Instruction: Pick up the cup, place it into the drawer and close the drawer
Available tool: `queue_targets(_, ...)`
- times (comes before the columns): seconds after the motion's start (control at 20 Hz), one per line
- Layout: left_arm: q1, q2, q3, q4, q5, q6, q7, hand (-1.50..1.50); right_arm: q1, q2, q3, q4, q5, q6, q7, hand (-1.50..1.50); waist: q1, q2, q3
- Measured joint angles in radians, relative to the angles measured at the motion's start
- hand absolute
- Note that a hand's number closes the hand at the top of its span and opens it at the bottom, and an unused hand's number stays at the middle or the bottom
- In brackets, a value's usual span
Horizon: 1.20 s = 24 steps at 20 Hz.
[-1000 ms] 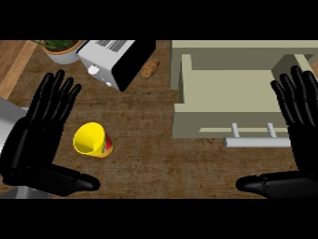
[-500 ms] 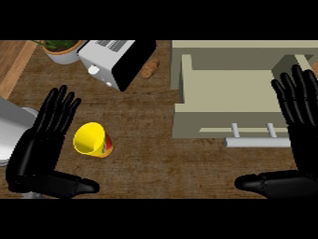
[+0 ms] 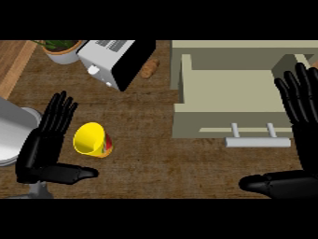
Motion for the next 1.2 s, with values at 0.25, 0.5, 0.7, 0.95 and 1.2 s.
queue_targets(0.25, -0.013, 0.005, 0.02, 0.106, -0.024, -0.012, -0.072, -1.5, -0.028, 0.003, -0.006, 0.021, -0.001, -0.006, 0.009, -1.5, 0.0, 0.0, 0.0)
queue_targets(0.5, -0.007, 0.013, 0.029, 0.219, -0.042, -0.05, -0.166, -1.5, -0.013, 0.014, 0.011, 0.005, 0.006, -0.009, 0.013, -1.5, 0.0, 0.0, 0.0)
queue_targets(0.7, -0.045, 0.03, 0.05, 0.326, -0.057, -0.064, -0.219, -1.5, 0.0, 0.002, -0.005, -0.009, -0.015, 0.012, 0.013, -1.5, -0.001, 0.0, 0.0)
queue_targets(0.95, -0.087, 0.032, 0.067, 0.461, -0.074, -0.071, -0.304, -1.5, -0.021, -0.006, -0.029, -0.001, -0.033, 0.015, 0.025, -1.5, -0.002, 0.0, 0.0)
queue_targets(1.2, -0.127, 0.028, 0.083, 0.577, -0.088, -0.056, -0.383, -1.5, 0.001, 0.01, -0.001, -0.003, -0.01, 0.013, 0.012, -1.5, -0.002, 0.0, 0.0)
